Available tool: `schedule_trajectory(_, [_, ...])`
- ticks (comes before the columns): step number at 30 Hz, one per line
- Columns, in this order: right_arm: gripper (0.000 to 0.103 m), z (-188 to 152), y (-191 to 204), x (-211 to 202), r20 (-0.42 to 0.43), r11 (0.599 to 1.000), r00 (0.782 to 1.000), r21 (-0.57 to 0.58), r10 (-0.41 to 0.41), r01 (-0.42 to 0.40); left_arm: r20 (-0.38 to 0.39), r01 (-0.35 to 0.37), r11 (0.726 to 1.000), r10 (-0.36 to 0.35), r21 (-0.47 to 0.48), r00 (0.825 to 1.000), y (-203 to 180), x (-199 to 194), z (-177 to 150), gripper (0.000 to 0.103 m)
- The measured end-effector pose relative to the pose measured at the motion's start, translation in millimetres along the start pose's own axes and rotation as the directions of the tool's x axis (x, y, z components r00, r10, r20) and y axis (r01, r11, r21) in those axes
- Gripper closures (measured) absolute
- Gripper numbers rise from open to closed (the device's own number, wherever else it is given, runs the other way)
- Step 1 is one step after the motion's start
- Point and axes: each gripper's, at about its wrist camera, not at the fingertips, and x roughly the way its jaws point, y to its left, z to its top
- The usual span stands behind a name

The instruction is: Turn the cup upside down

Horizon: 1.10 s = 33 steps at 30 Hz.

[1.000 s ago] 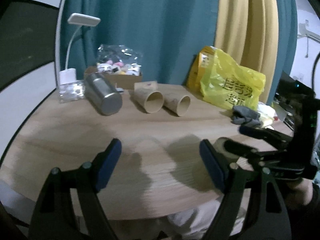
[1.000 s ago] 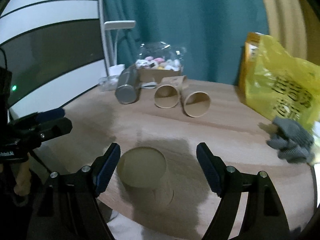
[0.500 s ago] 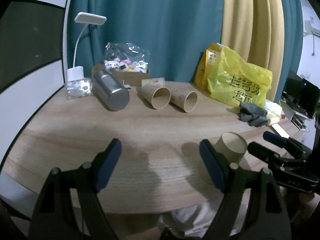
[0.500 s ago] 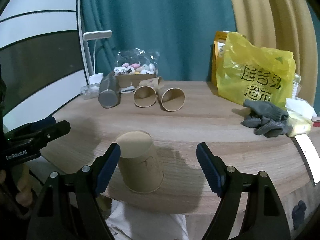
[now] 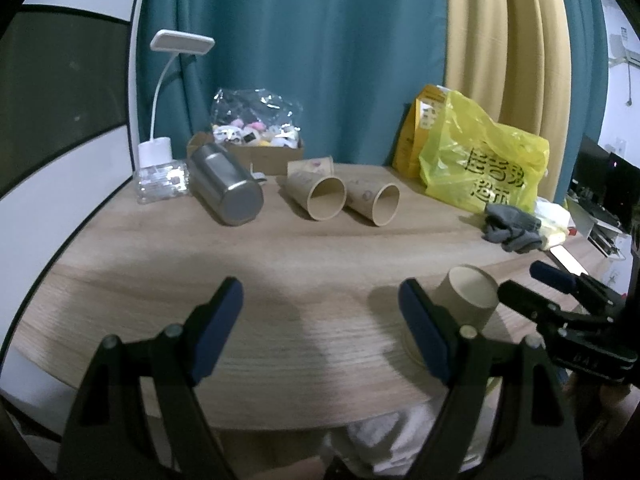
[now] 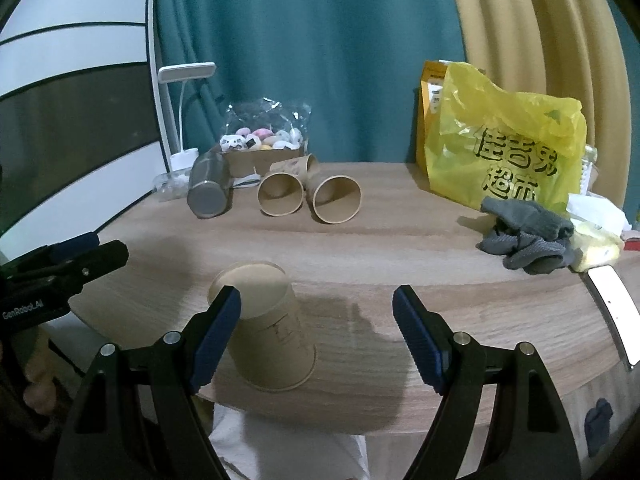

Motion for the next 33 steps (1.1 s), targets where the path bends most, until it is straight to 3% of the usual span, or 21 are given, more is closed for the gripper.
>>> schedule_trajectory(33, [0.022,1.7,1.4,2.6,-0.002,1.000,1.000,0.002,0.001,-0.001,-0.003,-0.003,1.000,0.003,0.000,1.000,2.5,1.6,0.4,0.020])
